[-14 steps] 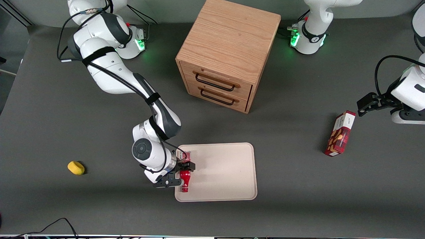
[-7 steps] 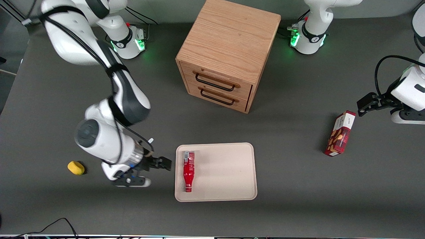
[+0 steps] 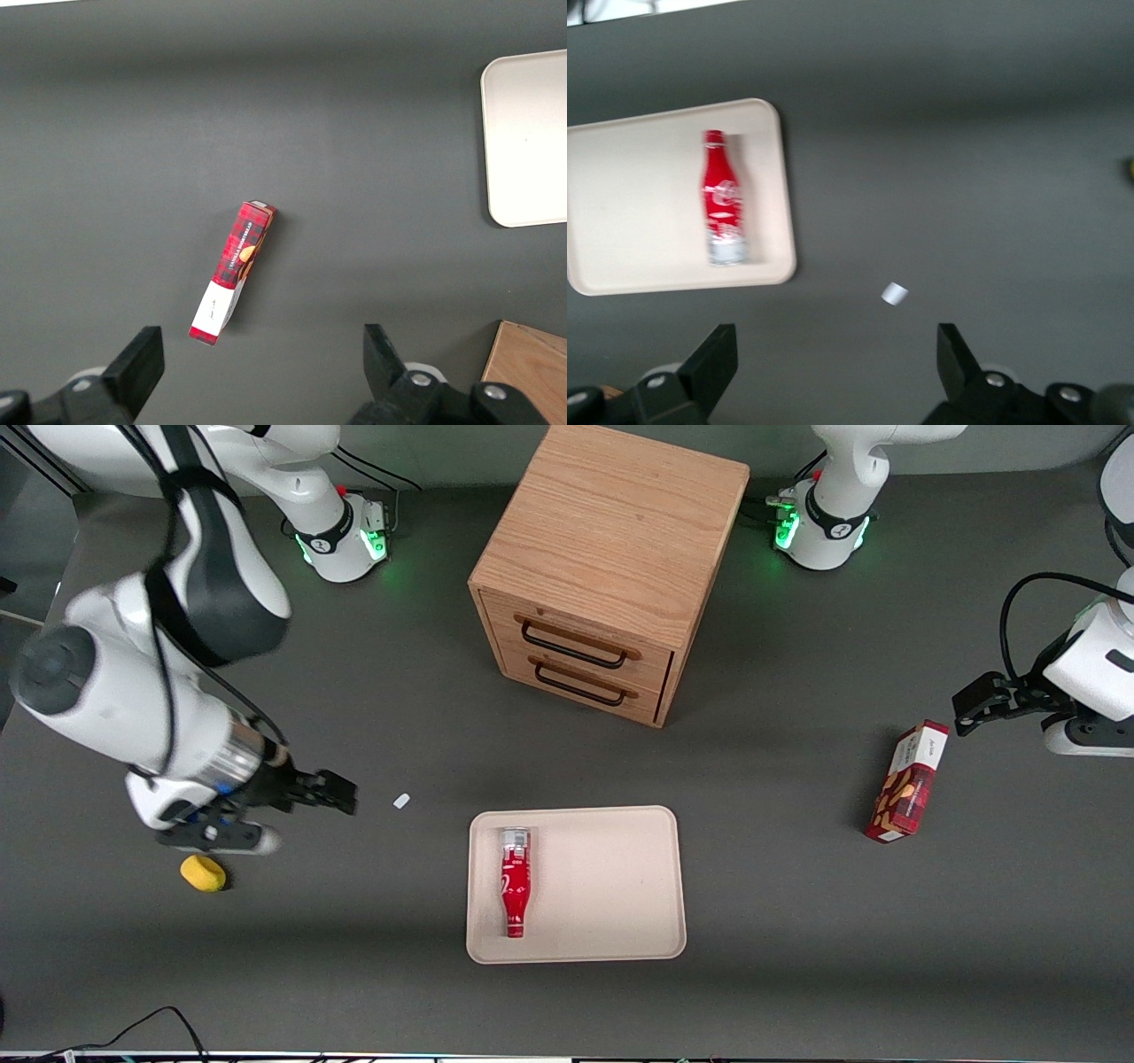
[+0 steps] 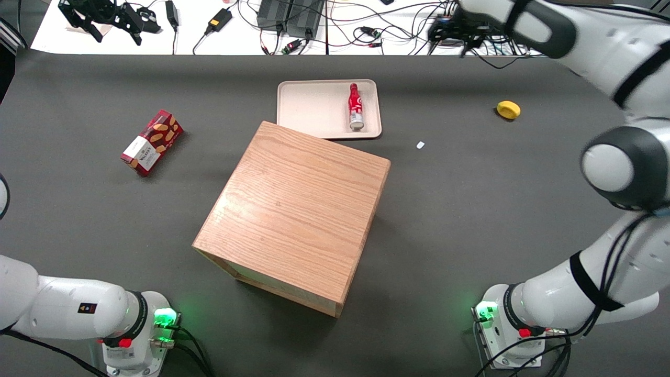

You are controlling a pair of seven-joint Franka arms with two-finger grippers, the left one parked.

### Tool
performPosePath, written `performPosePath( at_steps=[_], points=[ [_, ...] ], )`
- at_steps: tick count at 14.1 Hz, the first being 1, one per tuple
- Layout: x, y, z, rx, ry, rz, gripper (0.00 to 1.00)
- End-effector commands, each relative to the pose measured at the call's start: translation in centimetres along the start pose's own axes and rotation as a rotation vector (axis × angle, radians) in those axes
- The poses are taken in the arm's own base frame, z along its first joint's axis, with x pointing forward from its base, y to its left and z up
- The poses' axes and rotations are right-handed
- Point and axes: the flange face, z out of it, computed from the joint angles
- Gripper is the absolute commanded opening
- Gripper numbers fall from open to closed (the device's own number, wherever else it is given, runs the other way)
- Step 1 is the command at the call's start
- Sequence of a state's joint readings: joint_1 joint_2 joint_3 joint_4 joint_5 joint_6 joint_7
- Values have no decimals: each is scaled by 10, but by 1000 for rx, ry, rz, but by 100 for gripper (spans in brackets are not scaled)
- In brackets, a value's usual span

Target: Place coke bottle on tray

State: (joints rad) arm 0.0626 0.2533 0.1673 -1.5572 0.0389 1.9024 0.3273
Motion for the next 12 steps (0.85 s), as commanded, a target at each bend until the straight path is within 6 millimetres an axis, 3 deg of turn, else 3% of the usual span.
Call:
performPosePath(
  at_steps=[1,4,5,7,12],
  points=[
    [-52,40,-32,-47,7,-9,100],
    [-63,87,-66,-72,-13,13,100],
    [-65,94,-76,-73,-1,3,100],
    [-67,95,-82,-90,7,-11,100],
    [-64,98,-78,-113,2,-20,100]
  ],
)
